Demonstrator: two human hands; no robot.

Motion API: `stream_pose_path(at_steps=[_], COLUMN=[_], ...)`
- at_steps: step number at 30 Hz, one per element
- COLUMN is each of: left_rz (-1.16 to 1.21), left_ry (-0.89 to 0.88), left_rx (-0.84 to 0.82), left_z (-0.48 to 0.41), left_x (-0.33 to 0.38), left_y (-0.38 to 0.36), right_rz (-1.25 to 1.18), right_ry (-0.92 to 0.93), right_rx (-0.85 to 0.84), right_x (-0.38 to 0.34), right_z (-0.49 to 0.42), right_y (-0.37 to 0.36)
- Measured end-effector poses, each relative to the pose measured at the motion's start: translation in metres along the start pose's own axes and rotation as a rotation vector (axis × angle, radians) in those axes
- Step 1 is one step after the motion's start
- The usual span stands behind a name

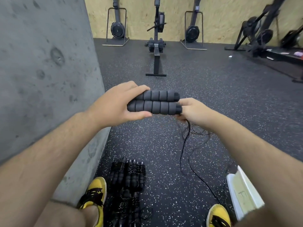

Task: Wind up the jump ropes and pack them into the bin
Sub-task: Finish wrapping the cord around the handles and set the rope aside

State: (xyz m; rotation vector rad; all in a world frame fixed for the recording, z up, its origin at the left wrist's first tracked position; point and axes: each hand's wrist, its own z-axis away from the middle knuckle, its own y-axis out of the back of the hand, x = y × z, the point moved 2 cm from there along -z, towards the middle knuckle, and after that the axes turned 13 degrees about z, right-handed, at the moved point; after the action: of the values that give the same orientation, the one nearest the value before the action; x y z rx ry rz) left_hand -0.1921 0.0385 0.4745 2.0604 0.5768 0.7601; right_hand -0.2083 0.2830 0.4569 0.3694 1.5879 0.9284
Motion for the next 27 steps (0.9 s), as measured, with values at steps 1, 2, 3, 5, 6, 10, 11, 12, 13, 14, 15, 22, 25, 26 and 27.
stream_pose_path(at_steps=[1, 2, 3, 5, 6, 10, 11, 12, 13, 14, 15, 22, 25, 26, 27], left_rz=[-0.016, -0.036, -0.057, -0.09, -0.097, -0.126, -0.141, -0.153, -0.163, -0.174, -0.183, -0.175, -0.144, -0.144, -0.145], left_ry=[-0.011, -0.022, -0.031, -0.04, -0.04, -0.009, -0.004, -0.002, -0.001, -0.001, -0.003, 0.031, 0.041, 0.033, 0.024], left_rx=[-0.011, -0.019, -0.023, -0.014, -0.004, 0.013, 0.015, 0.017, 0.02, 0.022, 0.024, 0.03, 0.041, 0.033, 0.022], left_z=[0.0, -0.001, -0.001, -0.003, -0.004, -0.009, -0.009, -0.01, -0.01, -0.011, -0.012, -0.015, -0.015, -0.015, -0.015], left_x=[-0.001, -0.001, -0.002, -0.002, -0.001, 0.0, -0.001, -0.003, -0.003, -0.003, -0.003, 0.001, 0.0, 0.0, 0.0], left_y=[-0.001, -0.003, -0.005, -0.008, -0.009, -0.013, -0.014, -0.015, -0.016, -0.016, -0.017, -0.019, -0.018, -0.018, -0.018], right_rz=[-0.032, -0.055, -0.076, -0.129, -0.135, 0.183, 0.231, 0.262, 0.295, 0.345, 0.403, 0.646, 0.703, 0.682, 0.68], right_ry=[-0.021, -0.036, -0.05, -0.096, -0.1, -0.039, -0.025, -0.017, -0.008, 0.004, 0.024, 0.181, 0.183, 0.182, 0.182], right_rx=[-0.004, 0.002, 0.008, 0.02, 0.022, 0.141, 0.184, 0.218, 0.248, 0.279, 0.31, 0.397, 0.377, 0.379, 0.378], right_x=[0.002, 0.003, 0.002, -0.001, -0.003, -0.005, -0.005, -0.006, -0.006, -0.008, -0.008, -0.018, -0.02, -0.021, -0.022], right_z=[0.001, 0.002, 0.003, 0.007, 0.009, 0.021, 0.023, 0.025, 0.027, 0.029, 0.029, 0.035, 0.037, 0.037, 0.036], right_y=[0.003, 0.007, 0.01, 0.016, 0.018, 0.019, 0.018, 0.018, 0.018, 0.019, 0.018, 0.018, 0.016, 0.016, 0.016])
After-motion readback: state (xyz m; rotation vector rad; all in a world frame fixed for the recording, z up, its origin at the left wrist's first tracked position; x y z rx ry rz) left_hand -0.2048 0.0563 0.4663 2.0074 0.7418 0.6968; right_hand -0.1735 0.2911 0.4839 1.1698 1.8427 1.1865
